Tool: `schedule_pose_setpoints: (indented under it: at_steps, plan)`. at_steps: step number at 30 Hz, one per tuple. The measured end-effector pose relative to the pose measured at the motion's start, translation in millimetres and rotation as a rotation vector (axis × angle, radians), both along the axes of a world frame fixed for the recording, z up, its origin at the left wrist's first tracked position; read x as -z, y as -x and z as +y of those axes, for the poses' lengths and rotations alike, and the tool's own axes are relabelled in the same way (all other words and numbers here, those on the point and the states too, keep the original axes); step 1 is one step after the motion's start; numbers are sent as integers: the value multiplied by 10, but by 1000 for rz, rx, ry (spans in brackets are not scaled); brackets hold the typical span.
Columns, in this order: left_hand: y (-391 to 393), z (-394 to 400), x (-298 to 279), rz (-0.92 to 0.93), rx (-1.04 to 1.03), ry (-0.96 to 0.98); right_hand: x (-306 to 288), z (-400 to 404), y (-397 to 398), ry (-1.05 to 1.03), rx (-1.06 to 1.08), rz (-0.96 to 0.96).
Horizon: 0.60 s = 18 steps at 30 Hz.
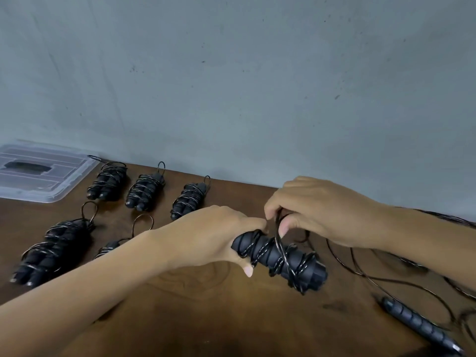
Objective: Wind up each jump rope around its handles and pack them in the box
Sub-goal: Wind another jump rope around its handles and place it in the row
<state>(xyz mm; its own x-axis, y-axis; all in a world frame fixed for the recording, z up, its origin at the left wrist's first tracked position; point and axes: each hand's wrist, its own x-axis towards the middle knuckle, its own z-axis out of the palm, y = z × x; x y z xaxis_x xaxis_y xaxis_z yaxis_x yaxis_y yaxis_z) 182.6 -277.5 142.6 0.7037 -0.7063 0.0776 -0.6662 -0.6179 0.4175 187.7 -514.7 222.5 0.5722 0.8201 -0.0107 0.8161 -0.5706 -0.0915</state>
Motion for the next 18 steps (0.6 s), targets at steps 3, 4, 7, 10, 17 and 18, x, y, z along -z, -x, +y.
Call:
schedule_pose_setpoints:
  at_steps: [3, 4, 7, 10, 17, 18]
  plan:
    - [-12, 33, -3, -155, 7, 25, 58, 42, 75, -227, 140, 253]
    - [6, 31, -58, -147, -9, 28, 91, 54, 104, -303, 156, 300]
    - [18, 39, -55, -102, 16, 65, 191, 91, 97, -505, 219, 387]
    - [65, 10, -102, -39, -42, 53, 278, 118, 40, -733, 294, 560]
    - [147, -33, -164, 74, -61, 375, 327, 207, -39, -998, 395, 543]
    - [140, -22, -140, 76, -70, 396, 338, 207, -47, -1012, 409, 537]
